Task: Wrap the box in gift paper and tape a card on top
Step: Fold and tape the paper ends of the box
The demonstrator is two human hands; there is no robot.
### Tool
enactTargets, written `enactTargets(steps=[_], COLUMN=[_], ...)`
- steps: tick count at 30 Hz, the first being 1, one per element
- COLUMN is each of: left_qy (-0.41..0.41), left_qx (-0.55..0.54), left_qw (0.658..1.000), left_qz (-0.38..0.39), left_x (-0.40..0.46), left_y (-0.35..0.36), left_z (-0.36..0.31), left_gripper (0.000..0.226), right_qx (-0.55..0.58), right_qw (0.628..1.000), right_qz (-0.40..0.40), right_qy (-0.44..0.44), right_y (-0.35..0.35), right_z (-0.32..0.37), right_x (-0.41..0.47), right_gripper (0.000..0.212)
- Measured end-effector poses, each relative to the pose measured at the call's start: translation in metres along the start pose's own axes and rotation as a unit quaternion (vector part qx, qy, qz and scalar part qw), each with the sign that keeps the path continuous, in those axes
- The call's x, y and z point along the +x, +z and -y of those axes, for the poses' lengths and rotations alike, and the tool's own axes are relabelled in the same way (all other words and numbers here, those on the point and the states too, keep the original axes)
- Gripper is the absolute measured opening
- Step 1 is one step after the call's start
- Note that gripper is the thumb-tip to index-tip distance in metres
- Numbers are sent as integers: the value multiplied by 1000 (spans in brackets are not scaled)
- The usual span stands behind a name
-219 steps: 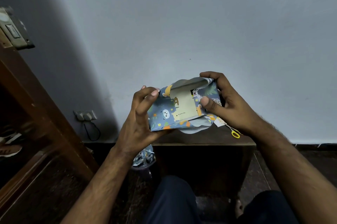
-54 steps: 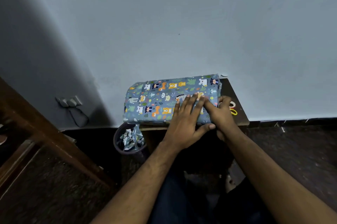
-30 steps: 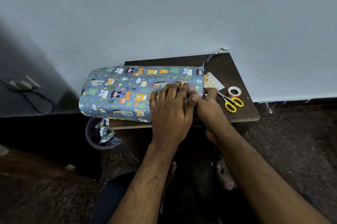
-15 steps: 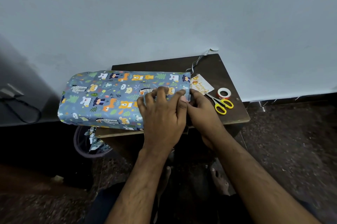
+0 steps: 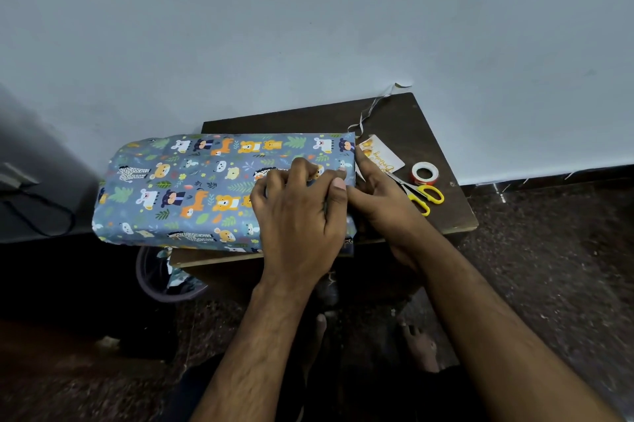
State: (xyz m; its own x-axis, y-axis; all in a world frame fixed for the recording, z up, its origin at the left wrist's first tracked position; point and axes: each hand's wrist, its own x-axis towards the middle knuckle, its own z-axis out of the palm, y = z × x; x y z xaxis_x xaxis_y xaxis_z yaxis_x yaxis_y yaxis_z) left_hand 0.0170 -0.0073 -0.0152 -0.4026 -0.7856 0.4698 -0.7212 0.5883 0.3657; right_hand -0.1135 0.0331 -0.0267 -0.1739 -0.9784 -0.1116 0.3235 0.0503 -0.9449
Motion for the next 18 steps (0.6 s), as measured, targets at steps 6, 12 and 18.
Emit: enactTargets(steps=[6, 12, 18], left_qy=[20, -16, -25], left_qx=[31, 68, 98], left_qw=[999, 996, 990], left_qz=[26, 62, 98], left_x=[-4, -4, -8], left_y=[-4, 0, 2], left_z=[1, -11, -21], left_gripper=[40, 57, 58], right_qx=[37, 27, -4], right_qw=[998, 996, 999], right_qz=[-51, -67, -32], right_qy=[10, 44, 38], right_y=[0, -5, -5], right_z=[-4, -1, -2], right_x=[-2, -3, -9], right_gripper=[35, 42, 42])
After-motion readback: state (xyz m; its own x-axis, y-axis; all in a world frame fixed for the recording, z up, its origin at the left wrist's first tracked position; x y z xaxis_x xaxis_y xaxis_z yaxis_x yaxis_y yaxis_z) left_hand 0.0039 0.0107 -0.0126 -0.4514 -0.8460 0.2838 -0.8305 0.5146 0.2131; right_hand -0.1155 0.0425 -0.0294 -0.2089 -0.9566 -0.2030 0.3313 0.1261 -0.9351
